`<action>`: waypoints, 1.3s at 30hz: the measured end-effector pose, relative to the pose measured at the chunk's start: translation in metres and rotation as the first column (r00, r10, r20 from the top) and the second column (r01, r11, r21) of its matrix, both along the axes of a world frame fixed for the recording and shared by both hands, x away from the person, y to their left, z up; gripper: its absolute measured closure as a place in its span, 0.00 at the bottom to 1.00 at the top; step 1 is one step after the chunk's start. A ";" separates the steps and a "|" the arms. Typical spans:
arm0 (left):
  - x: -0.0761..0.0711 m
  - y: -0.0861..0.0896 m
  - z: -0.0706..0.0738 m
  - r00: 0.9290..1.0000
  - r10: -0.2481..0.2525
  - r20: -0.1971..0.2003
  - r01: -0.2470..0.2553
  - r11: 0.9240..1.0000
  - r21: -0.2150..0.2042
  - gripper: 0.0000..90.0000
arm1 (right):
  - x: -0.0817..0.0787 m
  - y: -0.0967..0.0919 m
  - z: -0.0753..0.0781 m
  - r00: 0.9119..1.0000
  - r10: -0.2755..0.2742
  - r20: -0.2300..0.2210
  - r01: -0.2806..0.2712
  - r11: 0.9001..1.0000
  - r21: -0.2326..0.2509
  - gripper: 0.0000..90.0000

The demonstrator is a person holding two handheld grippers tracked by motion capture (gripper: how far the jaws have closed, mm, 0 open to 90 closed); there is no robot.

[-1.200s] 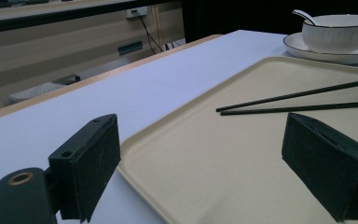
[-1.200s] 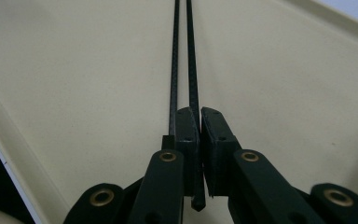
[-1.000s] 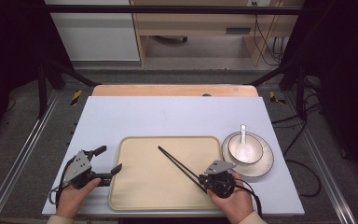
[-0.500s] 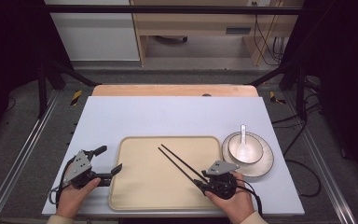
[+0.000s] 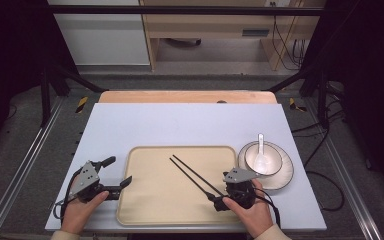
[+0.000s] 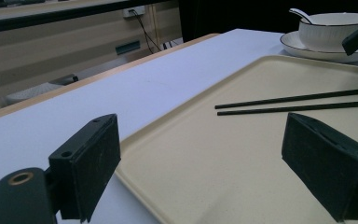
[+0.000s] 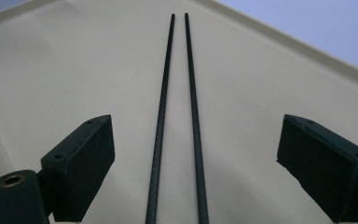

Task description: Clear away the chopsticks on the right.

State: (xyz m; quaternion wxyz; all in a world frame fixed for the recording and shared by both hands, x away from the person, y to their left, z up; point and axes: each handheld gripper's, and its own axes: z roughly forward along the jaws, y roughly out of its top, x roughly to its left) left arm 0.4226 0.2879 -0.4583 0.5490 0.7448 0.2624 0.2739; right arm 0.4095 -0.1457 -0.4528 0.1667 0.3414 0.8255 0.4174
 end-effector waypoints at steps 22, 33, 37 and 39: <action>-0.003 -0.028 0.009 0.992 -0.059 -0.110 0.058 0.998 -0.010 0.26 | -0.001 -0.024 0.008 0.975 -0.032 0.222 0.019 0.998 0.062 0.11; 0.006 -0.077 0.018 0.978 -0.090 -0.187 0.102 0.993 0.057 0.61 | -0.011 -0.056 0.019 0.959 -0.098 0.266 0.077 0.993 0.089 0.09; 0.011 -0.094 0.016 0.971 -0.100 -0.219 0.122 0.988 0.091 0.76 | -0.018 -0.064 0.019 0.955 -0.109 0.277 0.092 0.993 0.076 0.08; 0.014 -0.100 0.015 0.966 -0.107 -0.234 0.134 0.986 0.102 0.82 | -0.021 -0.068 0.018 0.955 -0.115 0.275 0.098 0.992 0.075 0.07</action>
